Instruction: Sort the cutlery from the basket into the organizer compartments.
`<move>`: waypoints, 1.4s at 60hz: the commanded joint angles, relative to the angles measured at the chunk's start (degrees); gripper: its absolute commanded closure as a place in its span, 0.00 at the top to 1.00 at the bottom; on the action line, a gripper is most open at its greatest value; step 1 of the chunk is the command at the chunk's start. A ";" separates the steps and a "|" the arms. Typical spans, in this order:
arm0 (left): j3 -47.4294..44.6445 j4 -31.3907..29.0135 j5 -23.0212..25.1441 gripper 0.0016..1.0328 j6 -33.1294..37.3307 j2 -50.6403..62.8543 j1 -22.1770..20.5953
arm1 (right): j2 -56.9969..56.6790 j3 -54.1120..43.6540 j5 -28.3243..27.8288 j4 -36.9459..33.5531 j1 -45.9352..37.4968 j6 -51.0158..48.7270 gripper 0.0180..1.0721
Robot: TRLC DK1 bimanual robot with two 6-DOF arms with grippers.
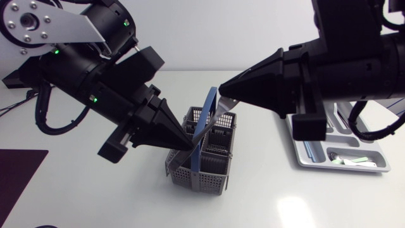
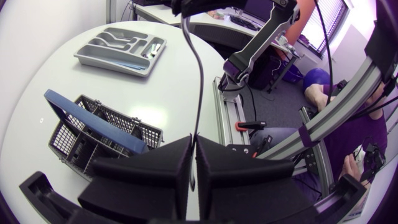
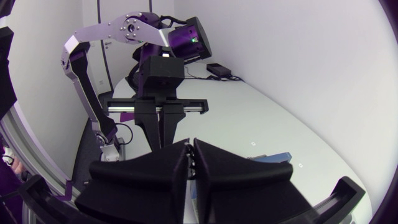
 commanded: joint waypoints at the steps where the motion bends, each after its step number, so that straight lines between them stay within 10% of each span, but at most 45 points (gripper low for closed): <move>1: 1.89 -0.86 -0.07 0.03 -1.84 -0.05 1.14 | -0.91 -1.42 1.38 0.59 -0.99 1.62 0.30; 11: 1.27 -0.86 -0.07 0.03 -1.93 -0.93 2.28 | -2.32 -1.50 2.17 1.73 -0.99 2.85 0.58; 29: -1.54 6.43 -1.39 0.03 -8.52 -4.97 4.75 | -3.46 -1.77 5.95 5.42 -3.37 6.89 0.60; 49: -8.40 30.86 -20.64 0.03 -27.60 -7.52 -1.85 | 1.64 -0.62 10.25 8.23 -4.51 13.48 0.60; 71: -7.87 39.39 -35.58 0.03 -32.25 -3.39 -5.54 | 13.59 7.29 10.08 9.11 -5.65 17.97 0.59; 84: -7.52 41.32 -36.20 0.03 -32.87 -1.98 -5.71 | 19.48 11.15 8.23 10.34 -5.74 19.99 0.60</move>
